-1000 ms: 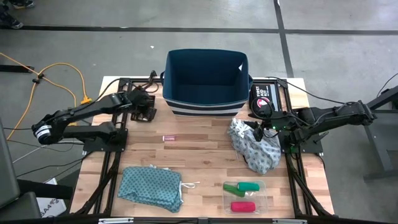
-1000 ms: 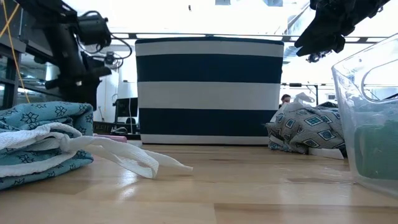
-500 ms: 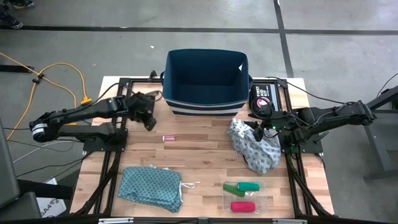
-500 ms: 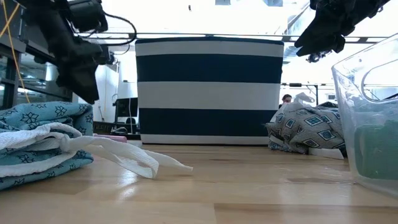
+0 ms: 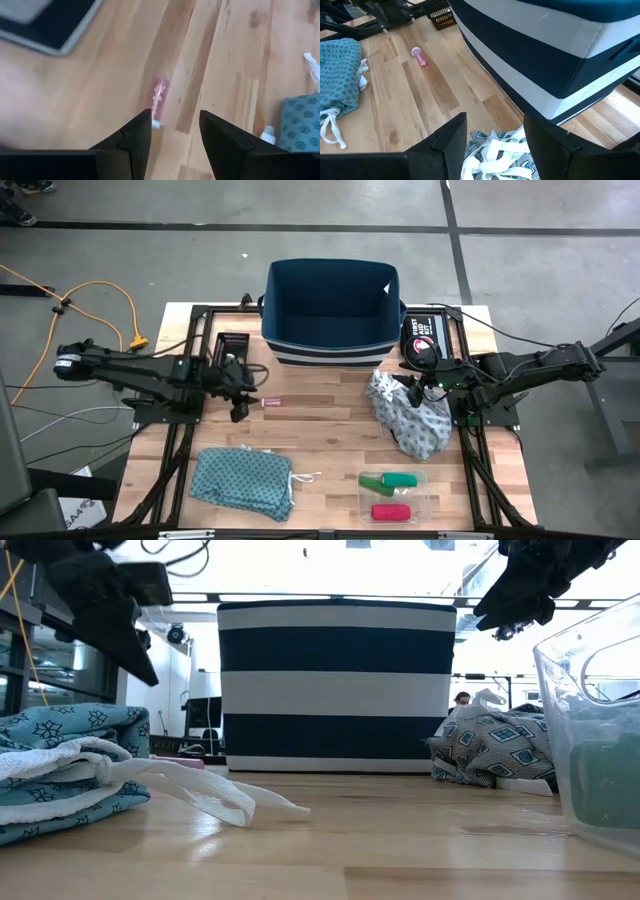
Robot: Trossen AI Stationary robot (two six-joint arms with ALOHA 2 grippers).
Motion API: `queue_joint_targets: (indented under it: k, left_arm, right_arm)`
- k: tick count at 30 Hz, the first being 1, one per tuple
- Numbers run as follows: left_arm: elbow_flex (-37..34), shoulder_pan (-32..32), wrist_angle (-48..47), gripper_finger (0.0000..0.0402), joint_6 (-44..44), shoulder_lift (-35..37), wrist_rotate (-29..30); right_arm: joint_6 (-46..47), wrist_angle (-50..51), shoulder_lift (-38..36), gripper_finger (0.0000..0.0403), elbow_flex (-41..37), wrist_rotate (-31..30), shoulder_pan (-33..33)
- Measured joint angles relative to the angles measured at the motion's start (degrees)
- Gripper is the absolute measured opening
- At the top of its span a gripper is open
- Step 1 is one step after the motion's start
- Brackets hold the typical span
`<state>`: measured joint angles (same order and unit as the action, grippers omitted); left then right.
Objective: Pick & Place Medicine items
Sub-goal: Put the transparent pink medicine bottle into the black bin
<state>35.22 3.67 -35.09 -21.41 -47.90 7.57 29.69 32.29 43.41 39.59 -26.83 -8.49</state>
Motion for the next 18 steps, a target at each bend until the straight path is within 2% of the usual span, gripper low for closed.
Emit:
queue_joint_targets:
  k: [6,18]
  left_arm:
    - [0.0,4.4,1.4,0.0159,0.6,-0.5,9.1]
    - [0.0,4.7,9.3,0.0159,5.1,-11.9,10.1]
  right_arm:
    - [0.0,0.0,0.0,0.0184,0.0,0.0,0.0]
    - [0.0,0.0,0.0,0.0184,0.0,0.0,0.0]
